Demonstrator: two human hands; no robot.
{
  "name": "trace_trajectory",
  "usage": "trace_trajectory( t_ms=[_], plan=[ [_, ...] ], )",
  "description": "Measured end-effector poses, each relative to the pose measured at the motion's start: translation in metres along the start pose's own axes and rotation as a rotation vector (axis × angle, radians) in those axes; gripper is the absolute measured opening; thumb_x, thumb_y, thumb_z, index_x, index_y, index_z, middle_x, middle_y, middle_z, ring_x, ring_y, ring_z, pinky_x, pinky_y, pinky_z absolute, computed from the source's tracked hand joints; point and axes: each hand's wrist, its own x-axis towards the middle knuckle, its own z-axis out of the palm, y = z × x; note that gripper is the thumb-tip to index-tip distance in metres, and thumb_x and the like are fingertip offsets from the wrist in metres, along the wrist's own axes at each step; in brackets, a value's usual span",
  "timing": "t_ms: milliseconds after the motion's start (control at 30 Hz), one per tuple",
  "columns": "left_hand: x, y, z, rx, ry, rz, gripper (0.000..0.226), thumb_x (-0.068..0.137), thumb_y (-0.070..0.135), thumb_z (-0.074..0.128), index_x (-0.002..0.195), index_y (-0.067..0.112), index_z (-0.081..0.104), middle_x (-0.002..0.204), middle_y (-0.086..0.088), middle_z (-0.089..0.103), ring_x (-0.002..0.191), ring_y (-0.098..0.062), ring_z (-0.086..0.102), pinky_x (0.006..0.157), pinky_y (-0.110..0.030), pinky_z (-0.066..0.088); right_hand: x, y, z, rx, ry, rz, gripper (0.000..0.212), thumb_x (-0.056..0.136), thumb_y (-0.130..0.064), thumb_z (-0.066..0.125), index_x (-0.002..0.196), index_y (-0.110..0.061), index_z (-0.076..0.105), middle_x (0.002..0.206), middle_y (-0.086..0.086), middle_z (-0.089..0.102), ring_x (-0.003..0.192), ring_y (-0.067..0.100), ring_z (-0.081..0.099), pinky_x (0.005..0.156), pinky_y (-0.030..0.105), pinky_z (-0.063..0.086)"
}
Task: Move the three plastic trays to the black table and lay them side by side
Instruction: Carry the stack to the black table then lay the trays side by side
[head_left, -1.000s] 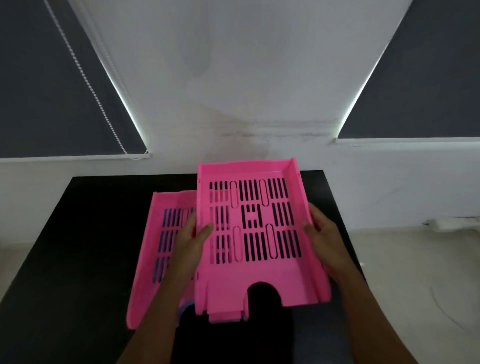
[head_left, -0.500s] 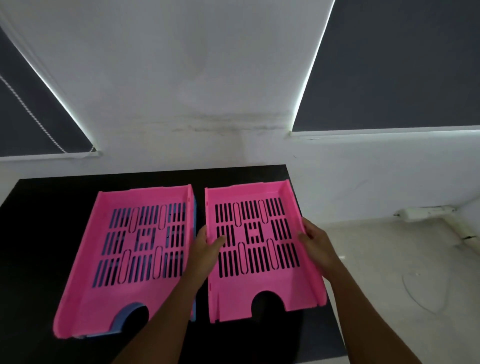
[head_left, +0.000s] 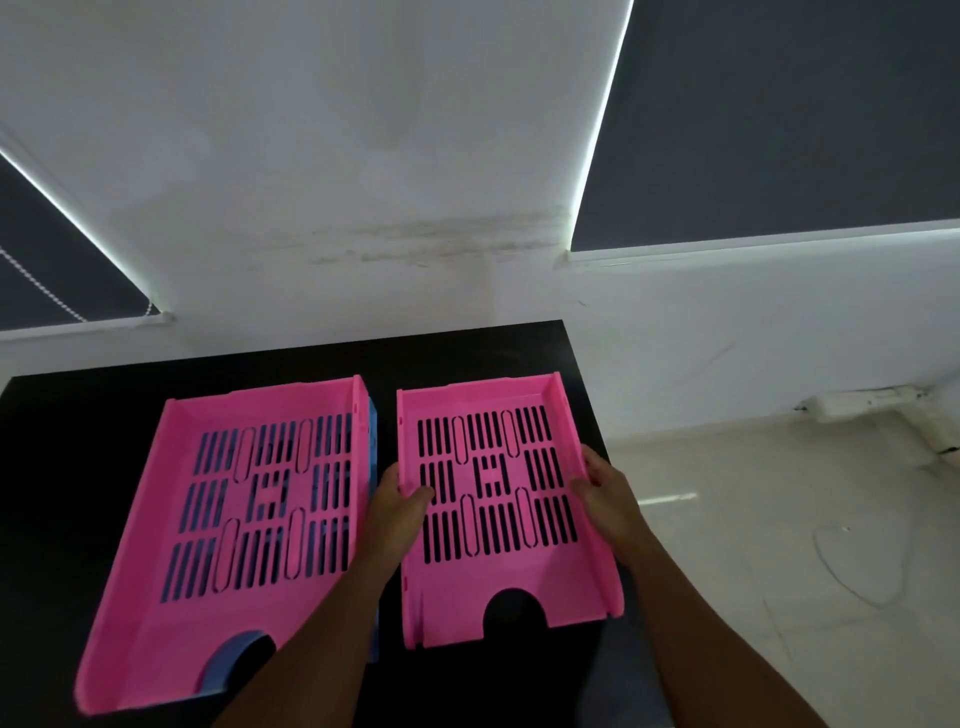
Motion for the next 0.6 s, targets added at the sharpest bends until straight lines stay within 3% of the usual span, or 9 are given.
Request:
trace_trajectory(
  t_ms=[133, 200, 267, 300, 333, 400, 500, 600],
  plan=[
    [0.004, 0.003, -0.004, -0.009, 0.005, 0.035, 0.048, 0.094, 0.017, 0.057, 0.141, 0.020, 0.048, 0.122, -0.005, 0.069, 0.095, -0.017, 0.072, 0.074, -0.036, 0.062, -0.003, -0.013, 0.005, -0.041, 0.144, -0.031, 0.014, 0.101, -0.014, 0.047, 0.100, -0.022, 0.059, 0.085, -0.003, 0.068, 0.064, -0.005, 0.068, 0.051, 0.011, 0.051],
    [0.002, 0.010, -0.008, -0.020, 0.013, 0.071, 0.040, 0.094, 0.014, 0.057, 0.133, 0.023, 0.053, 0.119, -0.003, 0.071, 0.091, -0.013, 0.073, 0.071, -0.033, 0.061, -0.007, -0.022, 0.011, -0.045, 0.243, -0.052, 0.015, 0.101, -0.016, 0.046, 0.089, -0.021, 0.054, 0.075, -0.004, 0.062, 0.056, -0.010, 0.063, 0.047, 0.009, 0.048],
    [-0.004, 0.017, -0.014, -0.033, 0.017, 0.116, 0.038, 0.096, 0.014, 0.056, 0.131, 0.028, 0.052, 0.119, 0.010, 0.066, 0.088, -0.001, 0.066, 0.076, -0.030, 0.058, -0.011, -0.033, 0.019, -0.005, 0.318, -0.085, 0.015, 0.100, -0.013, 0.046, 0.097, -0.019, 0.059, 0.081, -0.005, 0.064, 0.061, -0.004, 0.065, 0.047, 0.010, 0.047],
    [-0.009, 0.020, -0.017, -0.039, 0.019, 0.147, 0.041, 0.097, 0.012, 0.055, 0.132, 0.034, 0.047, 0.111, 0.019, 0.057, 0.084, 0.007, 0.057, 0.077, -0.024, 0.052, -0.013, -0.039, 0.024, 0.022, 0.346, -0.092, 0.020, 0.100, -0.012, 0.047, 0.110, -0.018, 0.063, 0.091, -0.006, 0.067, 0.067, -0.001, 0.066, 0.049, 0.009, 0.046],
    [-0.010, 0.021, -0.021, -0.059, 0.025, 0.159, 0.049, 0.098, 0.010, 0.054, 0.143, 0.026, 0.044, 0.102, 0.023, 0.049, 0.082, 0.013, 0.048, 0.075, -0.018, 0.045, -0.016, -0.046, 0.030, 0.051, 0.367, -0.090, 0.028, 0.101, -0.010, 0.048, 0.123, -0.016, 0.063, 0.101, -0.006, 0.066, 0.073, 0.000, 0.064, 0.050, 0.008, 0.046],
    [-0.012, 0.023, -0.032, -0.096, 0.022, 0.197, 0.050, 0.099, 0.005, 0.052, 0.147, 0.013, 0.043, 0.103, 0.026, 0.050, 0.090, 0.015, 0.047, 0.077, -0.012, 0.040, -0.020, -0.060, 0.044, 0.106, 0.375, -0.098, 0.032, 0.101, -0.009, 0.051, 0.130, -0.013, 0.062, 0.109, -0.003, 0.064, 0.084, 0.005, 0.065, 0.058, 0.007, 0.049],
    [-0.016, 0.026, -0.054, -0.143, 0.031, 0.235, 0.054, 0.098, 0.008, 0.053, 0.151, 0.013, 0.040, 0.147, 0.003, 0.053, 0.132, -0.011, 0.051, 0.105, -0.026, 0.040, -0.028, -0.079, 0.071, 0.126, 0.337, -0.124, 0.025, 0.101, -0.018, 0.054, 0.123, -0.016, 0.066, 0.110, -0.003, 0.067, 0.097, 0.013, 0.064, 0.088, 0.029, 0.055],
    [-0.021, 0.021, -0.083, -0.155, 0.095, 0.311, 0.045, 0.099, 0.008, 0.053, 0.143, 0.013, 0.051, 0.143, -0.001, 0.057, 0.129, -0.013, 0.053, 0.100, -0.019, 0.041, -0.038, -0.094, 0.102, 0.102, 0.265, -0.162, 0.026, 0.101, -0.020, 0.056, 0.124, -0.015, 0.067, 0.109, -0.003, 0.068, 0.096, 0.010, 0.063, 0.090, 0.026, 0.050]
  ],
)
